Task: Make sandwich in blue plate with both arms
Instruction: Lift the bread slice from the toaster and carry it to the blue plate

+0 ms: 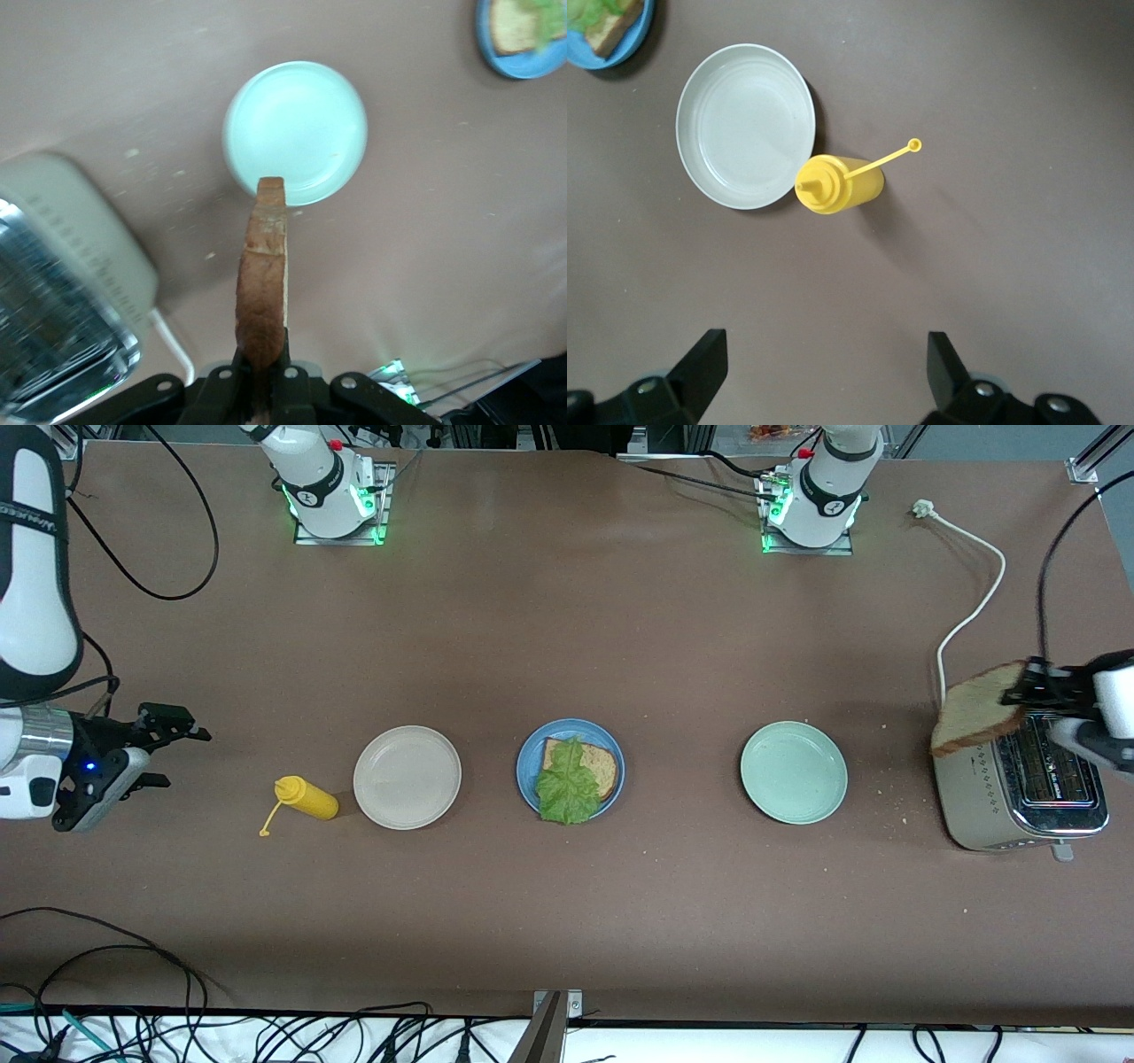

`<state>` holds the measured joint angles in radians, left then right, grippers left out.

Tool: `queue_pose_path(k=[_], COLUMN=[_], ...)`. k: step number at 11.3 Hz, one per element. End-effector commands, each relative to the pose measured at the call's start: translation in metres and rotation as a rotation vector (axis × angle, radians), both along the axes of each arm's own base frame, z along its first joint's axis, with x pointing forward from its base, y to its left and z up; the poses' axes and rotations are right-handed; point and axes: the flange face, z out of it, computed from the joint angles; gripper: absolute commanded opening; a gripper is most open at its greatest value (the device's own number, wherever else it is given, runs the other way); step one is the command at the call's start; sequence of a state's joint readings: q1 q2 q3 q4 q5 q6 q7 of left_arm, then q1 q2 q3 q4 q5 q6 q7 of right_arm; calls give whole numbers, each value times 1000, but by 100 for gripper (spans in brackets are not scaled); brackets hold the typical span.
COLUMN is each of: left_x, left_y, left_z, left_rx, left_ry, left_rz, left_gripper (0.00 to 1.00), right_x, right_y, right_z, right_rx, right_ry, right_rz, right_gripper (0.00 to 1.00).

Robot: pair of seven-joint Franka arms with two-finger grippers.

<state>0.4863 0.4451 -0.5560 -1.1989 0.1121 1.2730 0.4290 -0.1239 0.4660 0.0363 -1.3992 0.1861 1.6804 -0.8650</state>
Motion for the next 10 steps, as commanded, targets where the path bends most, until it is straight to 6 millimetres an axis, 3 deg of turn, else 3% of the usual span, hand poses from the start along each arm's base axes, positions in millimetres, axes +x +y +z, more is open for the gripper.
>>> queue_pose_path(k=[1, 2, 3, 4, 5, 7, 10], left_x=[11, 15, 18, 15, 18, 28, 32], left_y=[-118, -166, -202, -251, -287, -339, -399], left_z=[-54, -79, -94, -111, -142, -194, -246], left_rx=[-202, -249, -291, -357, -436, -611, -766], left_ry=[141, 195, 204, 239, 278, 300, 275], left_rz=[-67, -62, -26, -2, 26, 127, 267], left_gripper=[4, 4, 4, 4, 4, 4, 5], right_x=[-5, -2, -2, -5, -6, -7, -6], right_y=[29, 30, 34, 36, 39, 66, 71], right_z=[14, 15, 16, 16, 17, 22, 31], right_rx=[-82, -85, -94, -114, -144, -219, -261], right_ry=[16, 15, 24, 53, 68, 64, 60], right_rz=[-104, -130, -173, -217, -261, -309, -330], right_gripper=[100, 100, 100, 100, 100, 100, 100])
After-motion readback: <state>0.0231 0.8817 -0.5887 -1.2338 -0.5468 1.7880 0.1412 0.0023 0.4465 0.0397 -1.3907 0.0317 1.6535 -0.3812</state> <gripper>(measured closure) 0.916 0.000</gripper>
